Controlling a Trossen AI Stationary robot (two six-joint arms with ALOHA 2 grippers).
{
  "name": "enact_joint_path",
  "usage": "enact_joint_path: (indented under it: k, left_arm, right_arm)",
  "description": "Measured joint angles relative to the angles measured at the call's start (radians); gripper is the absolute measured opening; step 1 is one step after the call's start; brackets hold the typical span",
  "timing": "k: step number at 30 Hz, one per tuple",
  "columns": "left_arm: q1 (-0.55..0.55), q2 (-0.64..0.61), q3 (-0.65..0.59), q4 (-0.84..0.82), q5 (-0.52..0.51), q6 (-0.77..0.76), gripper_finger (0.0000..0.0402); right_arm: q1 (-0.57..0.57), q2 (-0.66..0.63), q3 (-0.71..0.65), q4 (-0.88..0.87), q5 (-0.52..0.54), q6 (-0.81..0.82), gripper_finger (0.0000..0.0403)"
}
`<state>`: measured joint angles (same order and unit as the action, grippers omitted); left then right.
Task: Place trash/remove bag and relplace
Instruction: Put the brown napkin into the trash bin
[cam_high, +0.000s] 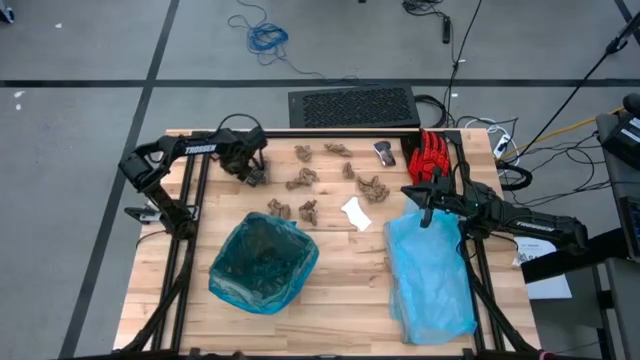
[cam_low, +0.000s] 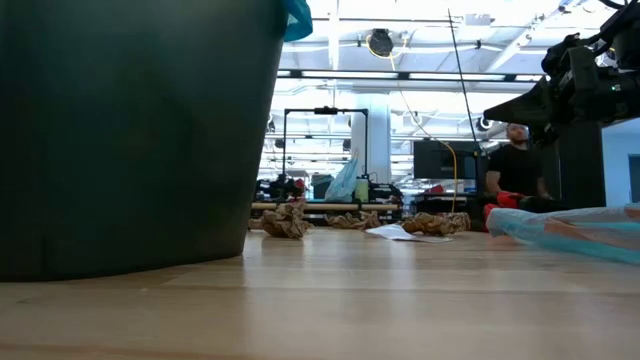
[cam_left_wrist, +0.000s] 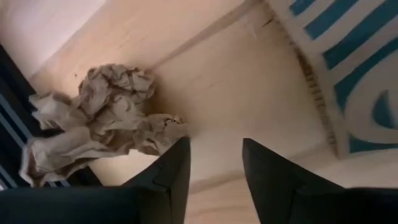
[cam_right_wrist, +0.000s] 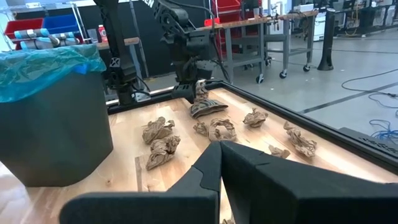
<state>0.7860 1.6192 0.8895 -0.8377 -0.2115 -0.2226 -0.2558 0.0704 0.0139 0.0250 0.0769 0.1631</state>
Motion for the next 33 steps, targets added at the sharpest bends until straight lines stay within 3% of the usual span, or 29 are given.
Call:
enact_joint_path:
  k: [7,13,19,27,33]
  left_arm:
    - [-0.023,0.0,-0.013,0.011,-0.005,0.0,0.0011]
    - [-0.043,-0.002,0.029,-0.057,-0.03,0.0,0.0002]
    - [-0.093,-0.075,0.155,-0.21,-0.045,-0.029,0.0001]
    - [-0.213,-0.201,0.456,-0.445,-0.143,-0.118,0.0001]
    - [-0.327,-0.27,0.689,-0.52,-0.102,-0.195,0.0]
  right_arm:
    - [0.0,0.0,0.0,0.0,0.0,0.008,0.0]
    - [0.0,0.0,0.0,0.0,-0.004,0.009,0.0]
    - [0.001,0.0,0.0,0.0,-0.005,0.011,0.0]
    - [0.0,0.0,0.0,-0.005,-0.031,0.035,0.0]
    - [0.001,0.0,0.0,-0.006,-0.031,0.038,0.0]
